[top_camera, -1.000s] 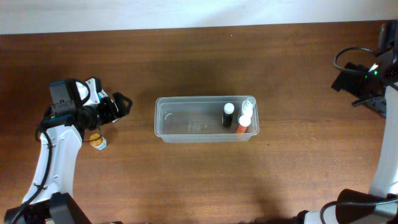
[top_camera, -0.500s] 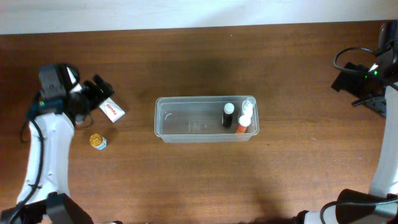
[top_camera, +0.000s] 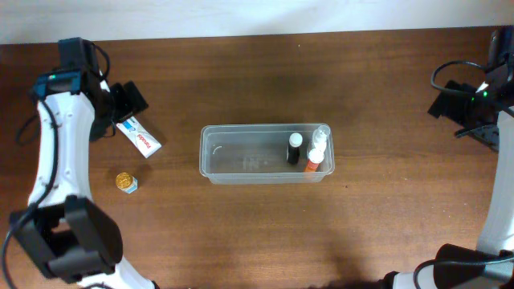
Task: Pack container
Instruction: 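Lower the left gripper and grasp the Panadol box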
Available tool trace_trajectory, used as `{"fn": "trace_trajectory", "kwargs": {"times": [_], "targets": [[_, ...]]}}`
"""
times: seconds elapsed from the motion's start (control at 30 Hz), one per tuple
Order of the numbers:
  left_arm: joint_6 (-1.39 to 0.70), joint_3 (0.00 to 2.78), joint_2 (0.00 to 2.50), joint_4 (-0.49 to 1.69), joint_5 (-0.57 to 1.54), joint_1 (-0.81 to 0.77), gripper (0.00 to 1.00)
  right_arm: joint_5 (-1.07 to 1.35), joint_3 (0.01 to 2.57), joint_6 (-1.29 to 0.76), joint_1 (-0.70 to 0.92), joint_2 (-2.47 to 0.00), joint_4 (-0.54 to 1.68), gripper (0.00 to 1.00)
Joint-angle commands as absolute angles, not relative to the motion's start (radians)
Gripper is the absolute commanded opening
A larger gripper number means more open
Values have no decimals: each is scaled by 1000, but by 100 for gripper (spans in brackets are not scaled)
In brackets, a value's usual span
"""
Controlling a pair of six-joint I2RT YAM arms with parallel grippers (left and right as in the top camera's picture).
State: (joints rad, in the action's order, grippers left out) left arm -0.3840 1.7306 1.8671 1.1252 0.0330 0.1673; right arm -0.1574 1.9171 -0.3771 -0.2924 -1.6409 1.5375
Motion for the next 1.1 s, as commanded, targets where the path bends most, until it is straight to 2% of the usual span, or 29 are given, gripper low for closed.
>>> {"fn": "trace_trajectory", "kwargs": {"times": [0.0, 0.13, 0.3, 0.73, 1.07], "targets": [[-373, 1740, 1901, 1131, 47, 163, 99, -173, 1932, -375, -295, -1630, 1537, 98], [-378, 1737, 1921, 1130, 44, 162, 99, -173, 1932, -375, -295, -1630, 1537, 98], [-558, 1737, 1971, 1143, -66, 160, 99, -173, 1932, -375, -295, -1630, 1536, 98], [-591, 1737, 2160, 1068, -68, 160, 99, -173, 1932, -375, -295, -1630, 1537, 98], [-591, 1736, 2214, 986, -68, 144, 99, -173, 1932, -375, -295, -1630, 1537, 98]]}}
